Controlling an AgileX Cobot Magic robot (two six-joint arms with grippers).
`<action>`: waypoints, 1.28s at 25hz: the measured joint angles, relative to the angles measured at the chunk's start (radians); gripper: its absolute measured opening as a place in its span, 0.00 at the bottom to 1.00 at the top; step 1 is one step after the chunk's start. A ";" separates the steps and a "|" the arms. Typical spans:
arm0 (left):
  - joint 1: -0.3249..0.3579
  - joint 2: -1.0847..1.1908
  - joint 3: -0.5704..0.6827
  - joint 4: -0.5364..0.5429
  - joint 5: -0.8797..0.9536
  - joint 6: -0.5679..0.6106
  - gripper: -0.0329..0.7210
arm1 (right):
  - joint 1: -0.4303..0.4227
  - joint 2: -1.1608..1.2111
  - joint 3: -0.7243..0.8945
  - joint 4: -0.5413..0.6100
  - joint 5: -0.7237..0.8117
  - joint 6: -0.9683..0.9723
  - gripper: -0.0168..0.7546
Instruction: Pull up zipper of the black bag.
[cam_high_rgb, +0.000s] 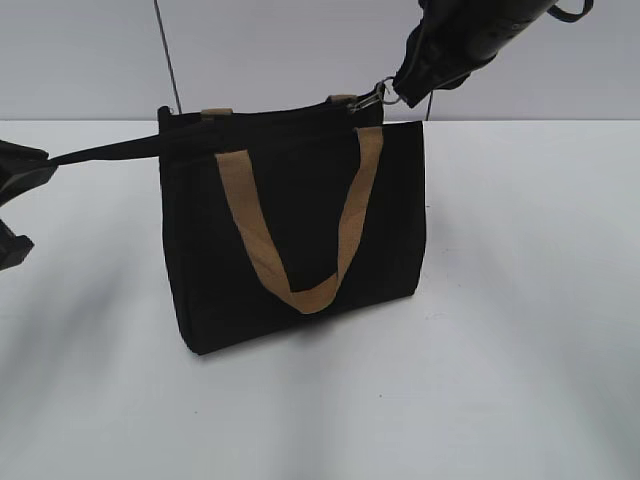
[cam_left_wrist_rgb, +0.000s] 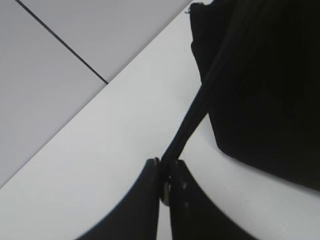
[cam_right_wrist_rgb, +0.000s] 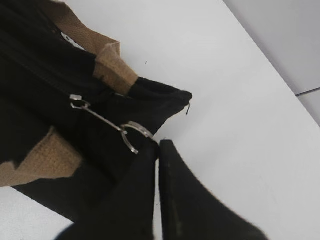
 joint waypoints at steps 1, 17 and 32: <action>0.000 0.000 0.000 0.000 0.000 0.000 0.07 | 0.000 0.000 0.000 0.000 0.000 0.000 0.02; 0.003 0.000 0.001 -0.063 0.124 0.000 0.81 | -0.017 -0.010 0.000 -0.022 -0.002 0.038 0.68; 0.003 -0.037 -0.002 -0.038 0.470 -0.083 0.83 | -0.017 -0.218 0.000 -0.017 0.187 0.091 0.68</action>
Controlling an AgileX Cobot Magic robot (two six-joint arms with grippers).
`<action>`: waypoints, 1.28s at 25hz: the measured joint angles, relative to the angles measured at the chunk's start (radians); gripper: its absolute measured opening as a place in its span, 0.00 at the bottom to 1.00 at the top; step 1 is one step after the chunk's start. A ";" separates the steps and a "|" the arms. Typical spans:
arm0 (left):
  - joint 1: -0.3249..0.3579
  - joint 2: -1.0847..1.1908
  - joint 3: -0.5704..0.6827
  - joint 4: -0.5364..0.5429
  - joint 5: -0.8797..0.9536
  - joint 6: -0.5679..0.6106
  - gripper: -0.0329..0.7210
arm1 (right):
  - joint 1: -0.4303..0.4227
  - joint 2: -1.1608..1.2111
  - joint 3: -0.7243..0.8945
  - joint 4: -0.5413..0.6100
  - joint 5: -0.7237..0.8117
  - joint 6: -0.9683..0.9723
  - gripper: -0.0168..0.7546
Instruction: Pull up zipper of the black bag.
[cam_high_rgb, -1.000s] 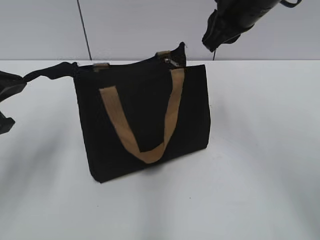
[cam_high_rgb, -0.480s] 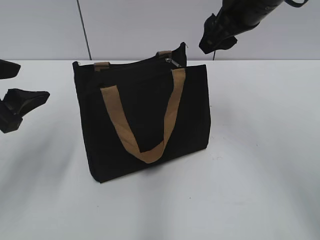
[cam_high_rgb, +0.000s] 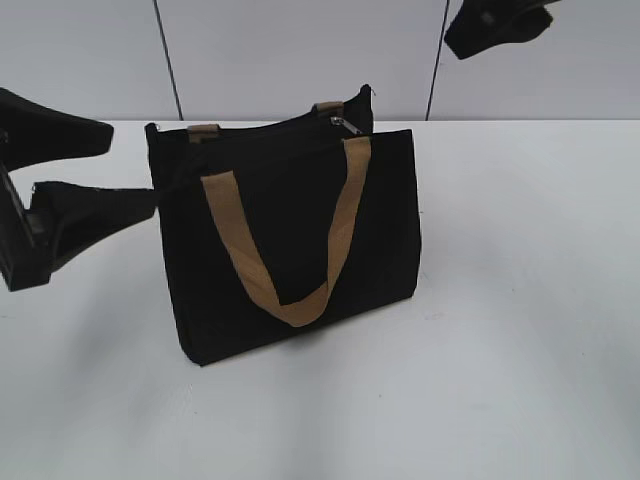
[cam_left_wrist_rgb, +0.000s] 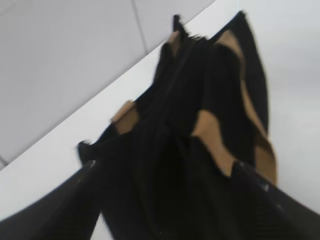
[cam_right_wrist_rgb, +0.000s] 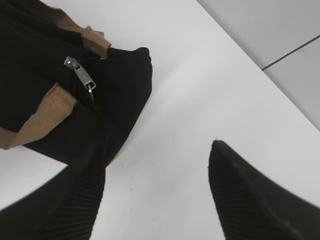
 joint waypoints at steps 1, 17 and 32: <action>0.000 0.000 -0.005 0.032 0.049 -0.024 0.83 | 0.000 -0.018 0.000 0.000 0.016 -0.001 0.68; 0.000 -0.003 -0.266 1.453 0.459 -1.760 0.63 | 0.000 -0.208 0.000 -0.029 0.260 0.034 0.68; 0.000 -0.088 -0.466 1.705 0.727 -2.246 0.62 | -0.001 -0.284 0.000 -0.210 0.323 0.395 0.68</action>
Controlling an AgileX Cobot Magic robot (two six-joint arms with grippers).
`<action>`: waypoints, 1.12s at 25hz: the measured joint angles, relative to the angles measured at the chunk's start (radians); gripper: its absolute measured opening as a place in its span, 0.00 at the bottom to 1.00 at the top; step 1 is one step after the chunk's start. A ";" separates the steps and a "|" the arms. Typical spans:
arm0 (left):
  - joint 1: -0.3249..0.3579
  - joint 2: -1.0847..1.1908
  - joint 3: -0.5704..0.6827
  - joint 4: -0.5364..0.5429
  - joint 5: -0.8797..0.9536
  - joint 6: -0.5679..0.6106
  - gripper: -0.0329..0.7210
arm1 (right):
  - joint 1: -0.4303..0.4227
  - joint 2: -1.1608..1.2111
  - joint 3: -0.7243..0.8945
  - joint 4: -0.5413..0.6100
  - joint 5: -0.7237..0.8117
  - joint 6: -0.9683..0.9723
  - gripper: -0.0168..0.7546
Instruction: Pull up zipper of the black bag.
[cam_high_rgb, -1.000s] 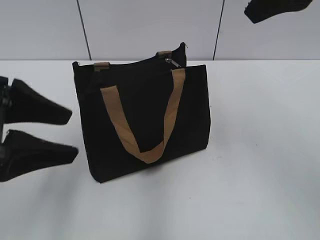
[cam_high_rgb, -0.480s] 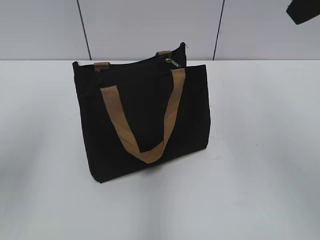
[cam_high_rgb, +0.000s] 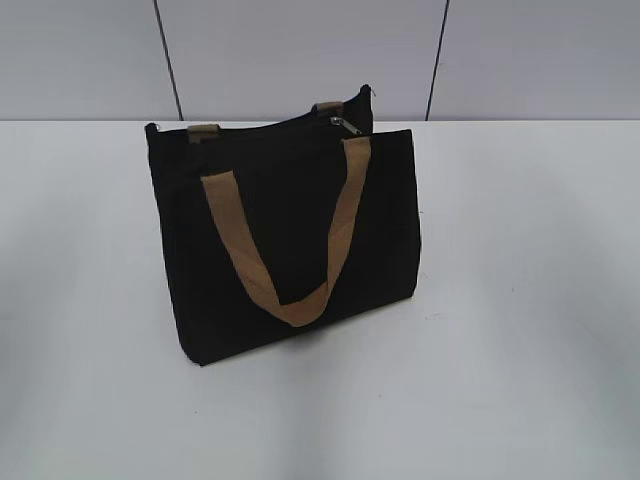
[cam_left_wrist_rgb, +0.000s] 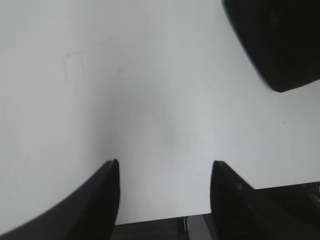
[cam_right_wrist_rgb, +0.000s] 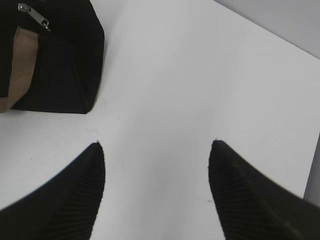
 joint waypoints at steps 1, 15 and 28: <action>0.000 -0.015 0.000 0.000 0.000 0.000 0.62 | 0.000 -0.009 0.000 0.000 0.000 0.001 0.68; 0.000 -0.450 0.152 -0.009 0.003 -0.003 0.62 | 0.000 -0.348 0.358 0.098 0.000 -0.068 0.68; 0.000 -0.844 0.432 -0.105 -0.042 0.012 0.62 | 0.000 -0.769 0.880 0.099 -0.067 -0.070 0.68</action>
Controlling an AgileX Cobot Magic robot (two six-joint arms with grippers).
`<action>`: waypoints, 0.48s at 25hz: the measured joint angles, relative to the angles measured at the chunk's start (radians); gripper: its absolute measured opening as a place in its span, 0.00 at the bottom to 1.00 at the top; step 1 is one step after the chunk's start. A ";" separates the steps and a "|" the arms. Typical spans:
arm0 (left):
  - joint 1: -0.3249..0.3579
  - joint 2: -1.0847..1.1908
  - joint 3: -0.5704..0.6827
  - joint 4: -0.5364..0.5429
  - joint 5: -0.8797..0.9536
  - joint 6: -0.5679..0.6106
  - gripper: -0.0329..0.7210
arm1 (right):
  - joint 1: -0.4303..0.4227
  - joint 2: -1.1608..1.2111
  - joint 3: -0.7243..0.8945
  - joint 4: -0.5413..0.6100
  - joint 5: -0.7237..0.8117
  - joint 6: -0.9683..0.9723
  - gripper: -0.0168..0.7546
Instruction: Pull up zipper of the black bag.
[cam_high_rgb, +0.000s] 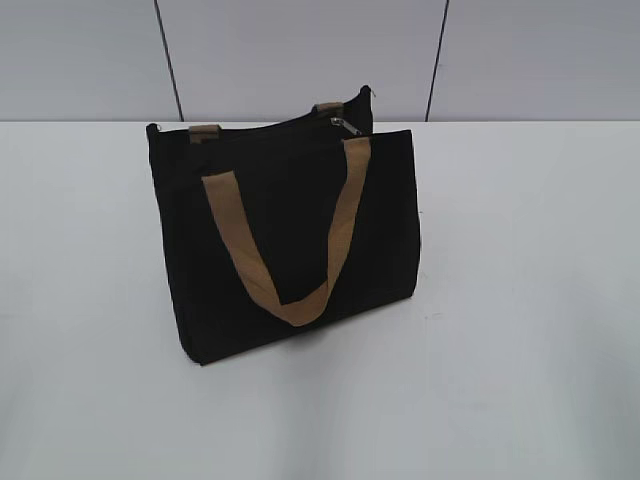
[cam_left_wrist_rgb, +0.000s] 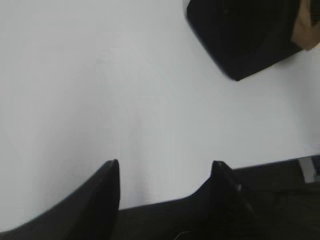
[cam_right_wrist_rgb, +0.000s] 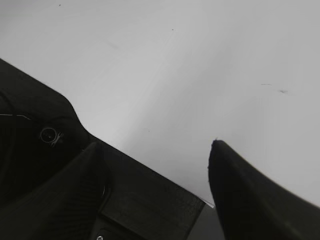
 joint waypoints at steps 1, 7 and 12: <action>0.000 -0.028 0.003 -0.008 -0.021 0.006 0.62 | 0.000 -0.022 0.020 0.000 -0.006 0.000 0.68; 0.000 -0.158 0.037 -0.018 -0.098 0.044 0.61 | 0.000 -0.173 0.076 0.000 -0.036 0.046 0.68; 0.000 -0.191 0.037 -0.018 -0.109 0.045 0.61 | 0.000 -0.268 0.111 0.006 -0.054 0.096 0.68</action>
